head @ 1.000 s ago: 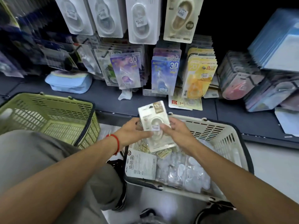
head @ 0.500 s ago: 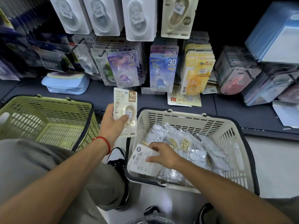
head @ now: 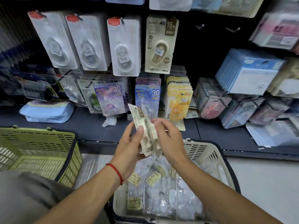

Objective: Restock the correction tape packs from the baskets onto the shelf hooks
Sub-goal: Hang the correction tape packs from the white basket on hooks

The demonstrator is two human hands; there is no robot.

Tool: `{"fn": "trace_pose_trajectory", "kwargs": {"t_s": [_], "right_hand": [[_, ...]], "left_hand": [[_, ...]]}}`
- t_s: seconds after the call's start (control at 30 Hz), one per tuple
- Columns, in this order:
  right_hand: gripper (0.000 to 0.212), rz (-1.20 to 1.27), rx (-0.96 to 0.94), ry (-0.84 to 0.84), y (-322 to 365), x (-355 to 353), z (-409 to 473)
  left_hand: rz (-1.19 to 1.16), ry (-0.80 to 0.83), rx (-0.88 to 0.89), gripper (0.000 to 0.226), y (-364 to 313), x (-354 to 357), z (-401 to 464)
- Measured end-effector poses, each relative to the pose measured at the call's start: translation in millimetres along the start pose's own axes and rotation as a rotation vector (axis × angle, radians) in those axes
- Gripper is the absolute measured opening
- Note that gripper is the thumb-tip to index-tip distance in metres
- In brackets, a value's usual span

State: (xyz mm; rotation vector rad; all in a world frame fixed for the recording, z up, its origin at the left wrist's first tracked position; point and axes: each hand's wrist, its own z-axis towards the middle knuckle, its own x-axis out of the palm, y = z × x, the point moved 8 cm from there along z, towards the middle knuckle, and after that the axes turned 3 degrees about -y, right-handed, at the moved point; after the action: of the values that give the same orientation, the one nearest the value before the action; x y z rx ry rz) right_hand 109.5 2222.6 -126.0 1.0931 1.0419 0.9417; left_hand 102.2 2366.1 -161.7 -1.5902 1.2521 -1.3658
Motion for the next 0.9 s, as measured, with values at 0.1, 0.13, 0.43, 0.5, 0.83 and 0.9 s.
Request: {"fn": "trace_pose_trajectory", "kwargs": {"t_s": [0.1, 0.13, 0.43, 0.5, 0.83, 0.9], "right_hand": [[0.033, -0.173, -0.108, 0.069, 36, -5, 14], [0.038, -0.206, -0.143, 0.095, 48, -7, 19], [0.059, -0.207, -0.249, -0.014, 106, -60, 64], [0.058, -0.178, -0.134, 0.011, 105, -67, 74], [0.016, 0.048, -0.262, -0.056, 136, -63, 112], [0.014, 0.036, -0.284, -0.052, 141, -58, 117]], "left_hand": [[-0.115, 0.079, 0.011, 0.047, -26, 17, 2], [-0.139, 0.088, 0.032, 0.050, -35, 22, 3], [-0.071, 0.199, 0.202, 0.054, -124, 59, 19], [-0.034, 0.215, 0.236, 0.055, -143, 64, 26], [0.165, -0.054, 0.557, 0.048, -199, 32, 52], [0.160, -0.126, 0.621, 0.041, -211, 18, 50]]}}
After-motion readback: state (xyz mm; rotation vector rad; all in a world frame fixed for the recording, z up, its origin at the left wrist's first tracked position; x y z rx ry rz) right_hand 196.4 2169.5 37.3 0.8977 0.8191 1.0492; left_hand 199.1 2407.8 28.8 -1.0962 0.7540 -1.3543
